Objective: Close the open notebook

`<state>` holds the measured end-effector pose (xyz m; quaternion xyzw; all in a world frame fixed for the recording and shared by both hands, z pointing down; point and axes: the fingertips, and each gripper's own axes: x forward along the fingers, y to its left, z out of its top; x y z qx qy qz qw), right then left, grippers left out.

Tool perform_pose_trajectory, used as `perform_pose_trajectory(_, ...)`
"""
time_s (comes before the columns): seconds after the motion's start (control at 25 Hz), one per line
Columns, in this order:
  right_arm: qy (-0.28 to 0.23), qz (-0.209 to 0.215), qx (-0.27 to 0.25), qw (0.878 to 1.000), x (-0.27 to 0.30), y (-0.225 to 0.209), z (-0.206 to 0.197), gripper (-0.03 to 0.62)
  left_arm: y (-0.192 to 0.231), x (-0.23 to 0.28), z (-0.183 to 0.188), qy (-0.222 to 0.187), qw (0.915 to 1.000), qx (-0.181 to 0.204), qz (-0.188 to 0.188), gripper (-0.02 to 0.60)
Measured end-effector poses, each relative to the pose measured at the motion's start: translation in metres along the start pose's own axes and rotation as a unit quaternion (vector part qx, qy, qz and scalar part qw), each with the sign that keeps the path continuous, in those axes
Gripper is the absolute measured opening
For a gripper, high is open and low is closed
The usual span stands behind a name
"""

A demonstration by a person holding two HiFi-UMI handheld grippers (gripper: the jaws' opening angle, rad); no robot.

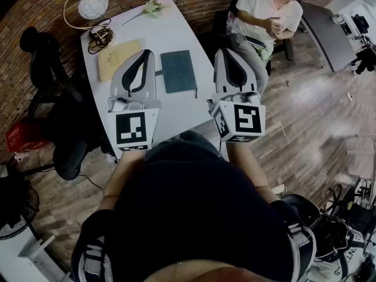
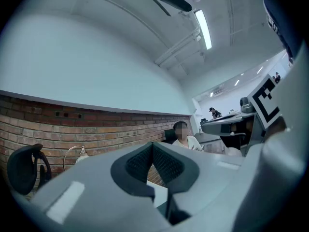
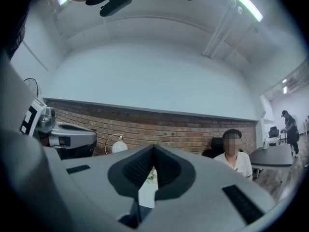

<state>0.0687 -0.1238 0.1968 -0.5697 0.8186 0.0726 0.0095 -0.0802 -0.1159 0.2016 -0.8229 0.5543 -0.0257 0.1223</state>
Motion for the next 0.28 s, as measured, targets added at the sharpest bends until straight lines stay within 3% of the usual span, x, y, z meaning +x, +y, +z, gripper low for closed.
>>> perform_pose_trajectory(0.28,0.001,0.002,0.006,1.0,-0.0045,-0.001,0.0018,0.012,-0.0034,-0.0022,0.0024,0.002,1.0,-0.007,-0.004,0.006)
